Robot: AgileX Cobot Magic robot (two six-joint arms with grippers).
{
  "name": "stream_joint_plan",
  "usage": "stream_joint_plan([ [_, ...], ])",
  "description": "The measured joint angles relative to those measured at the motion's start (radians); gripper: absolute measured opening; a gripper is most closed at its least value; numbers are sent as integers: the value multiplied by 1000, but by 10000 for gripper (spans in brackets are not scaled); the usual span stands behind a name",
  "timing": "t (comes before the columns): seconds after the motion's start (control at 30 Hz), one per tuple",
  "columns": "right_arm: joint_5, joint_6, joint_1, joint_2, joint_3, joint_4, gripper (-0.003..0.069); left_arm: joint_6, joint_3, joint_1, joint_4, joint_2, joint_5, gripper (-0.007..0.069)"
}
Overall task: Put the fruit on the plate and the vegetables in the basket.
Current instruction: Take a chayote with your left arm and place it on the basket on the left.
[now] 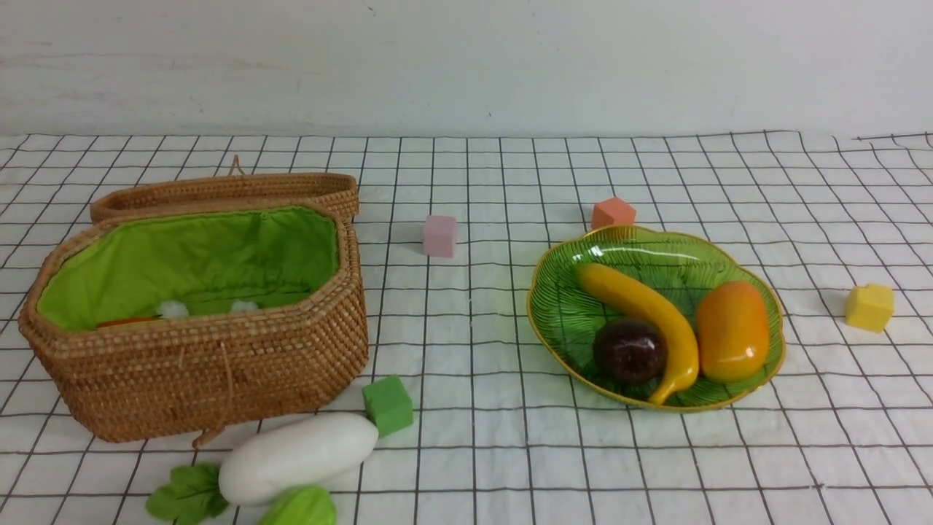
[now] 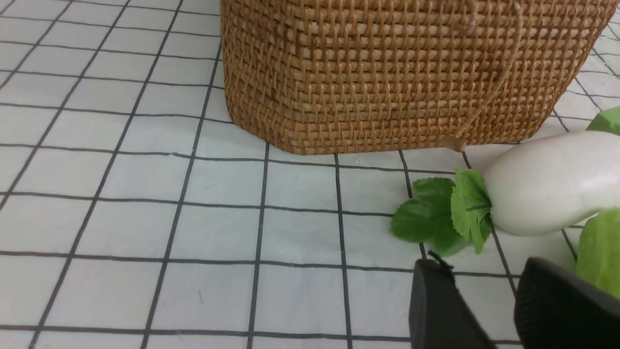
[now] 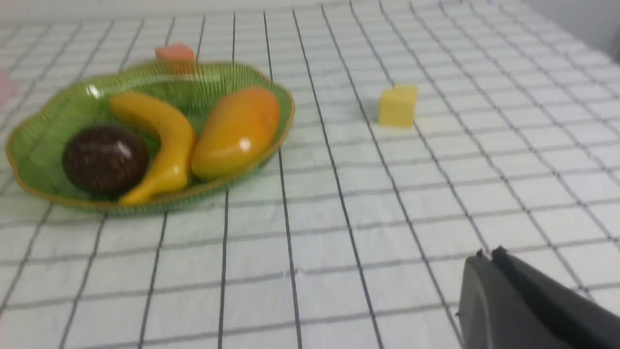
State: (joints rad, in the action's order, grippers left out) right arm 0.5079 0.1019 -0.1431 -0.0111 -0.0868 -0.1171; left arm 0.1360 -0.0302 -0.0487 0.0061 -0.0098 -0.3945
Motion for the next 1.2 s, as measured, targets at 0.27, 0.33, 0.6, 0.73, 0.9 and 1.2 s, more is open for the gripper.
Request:
stream_joint_plan([
  [0.27, -118, -3, 73, -2, 100, 2, 18, 0, 0, 0, 0, 0, 0, 239],
  [0.33, -121, -3, 76, -2, 100, 2, 18, 0, 0, 0, 0, 0, 0, 239],
  [0.6, -122, -3, 79, -2, 100, 2, 27, 0, -1, 0, 0, 0, 0, 239],
  [0.73, -122, -3, 79, -2, 101, 2, 33, 0, -1, 0, 0, 0, 0, 239],
  [0.9, -122, -3, 79, -2, 101, 2, 37, 0, -1, 0, 0, 0, 0, 239],
  [1.2, -122, -3, 79, -2, 101, 2, 50, 0, -1, 0, -21, 0, 152, 239],
])
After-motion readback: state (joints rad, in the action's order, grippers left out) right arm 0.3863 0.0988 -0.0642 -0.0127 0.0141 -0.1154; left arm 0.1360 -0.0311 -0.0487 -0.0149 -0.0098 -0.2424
